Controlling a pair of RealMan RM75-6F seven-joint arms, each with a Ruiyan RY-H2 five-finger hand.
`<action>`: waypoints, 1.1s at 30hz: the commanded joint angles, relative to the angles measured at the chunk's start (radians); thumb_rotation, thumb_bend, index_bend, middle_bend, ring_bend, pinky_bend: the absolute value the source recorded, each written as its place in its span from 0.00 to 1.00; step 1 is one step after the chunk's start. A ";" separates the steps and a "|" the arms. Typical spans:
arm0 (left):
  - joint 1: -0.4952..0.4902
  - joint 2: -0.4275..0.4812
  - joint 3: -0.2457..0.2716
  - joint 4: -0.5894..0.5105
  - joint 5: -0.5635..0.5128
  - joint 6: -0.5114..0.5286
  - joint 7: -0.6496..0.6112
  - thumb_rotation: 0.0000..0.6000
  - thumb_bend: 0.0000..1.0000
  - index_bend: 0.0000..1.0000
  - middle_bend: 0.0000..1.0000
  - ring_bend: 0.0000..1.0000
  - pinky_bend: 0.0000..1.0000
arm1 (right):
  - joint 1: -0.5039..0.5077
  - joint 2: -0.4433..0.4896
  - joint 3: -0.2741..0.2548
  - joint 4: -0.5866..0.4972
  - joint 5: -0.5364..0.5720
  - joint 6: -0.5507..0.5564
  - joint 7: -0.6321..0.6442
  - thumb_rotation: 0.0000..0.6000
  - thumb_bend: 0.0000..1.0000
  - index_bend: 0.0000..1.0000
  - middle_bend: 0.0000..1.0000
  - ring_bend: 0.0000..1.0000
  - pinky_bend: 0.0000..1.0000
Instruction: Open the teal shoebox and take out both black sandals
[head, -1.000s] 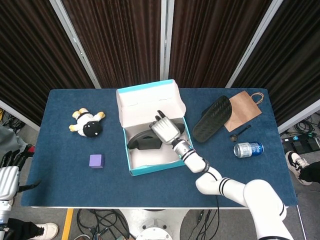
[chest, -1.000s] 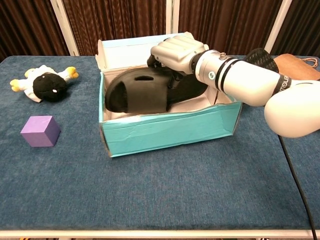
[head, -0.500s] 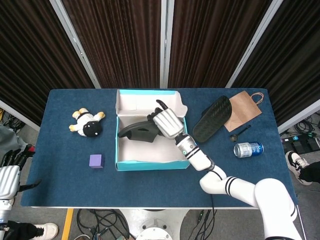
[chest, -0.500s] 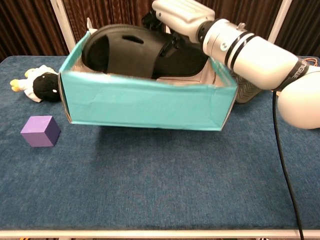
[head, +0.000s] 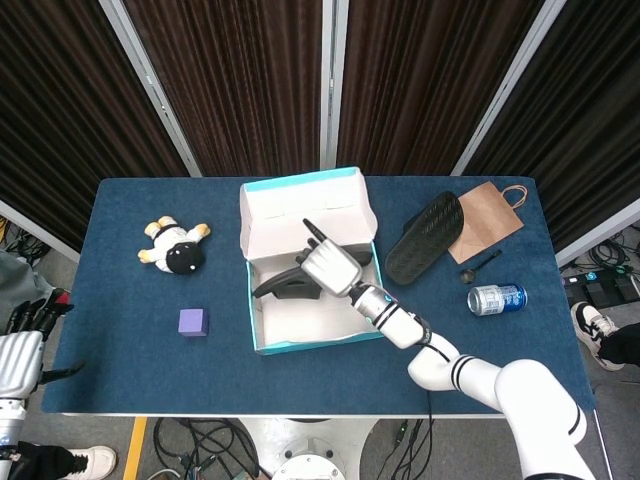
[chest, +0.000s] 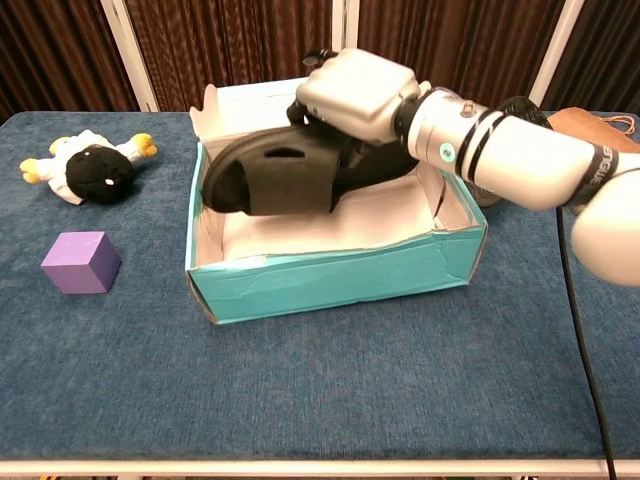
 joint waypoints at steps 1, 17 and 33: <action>-0.004 -0.002 0.000 0.003 0.001 -0.005 -0.002 1.00 0.00 0.21 0.17 0.07 0.05 | -0.021 -0.032 -0.082 0.068 -0.098 0.074 -0.037 1.00 0.52 0.85 0.63 0.38 0.01; -0.011 -0.006 -0.003 0.011 0.008 -0.002 -0.005 1.00 0.00 0.21 0.17 0.07 0.05 | -0.066 -0.027 -0.041 0.071 -0.139 0.231 0.077 1.00 0.50 0.88 0.65 0.38 0.01; -0.014 0.008 -0.008 -0.011 0.018 0.014 0.010 1.00 0.00 0.21 0.17 0.07 0.05 | -0.227 0.443 0.033 -0.518 -0.029 0.277 0.282 1.00 0.50 0.88 0.66 0.38 0.03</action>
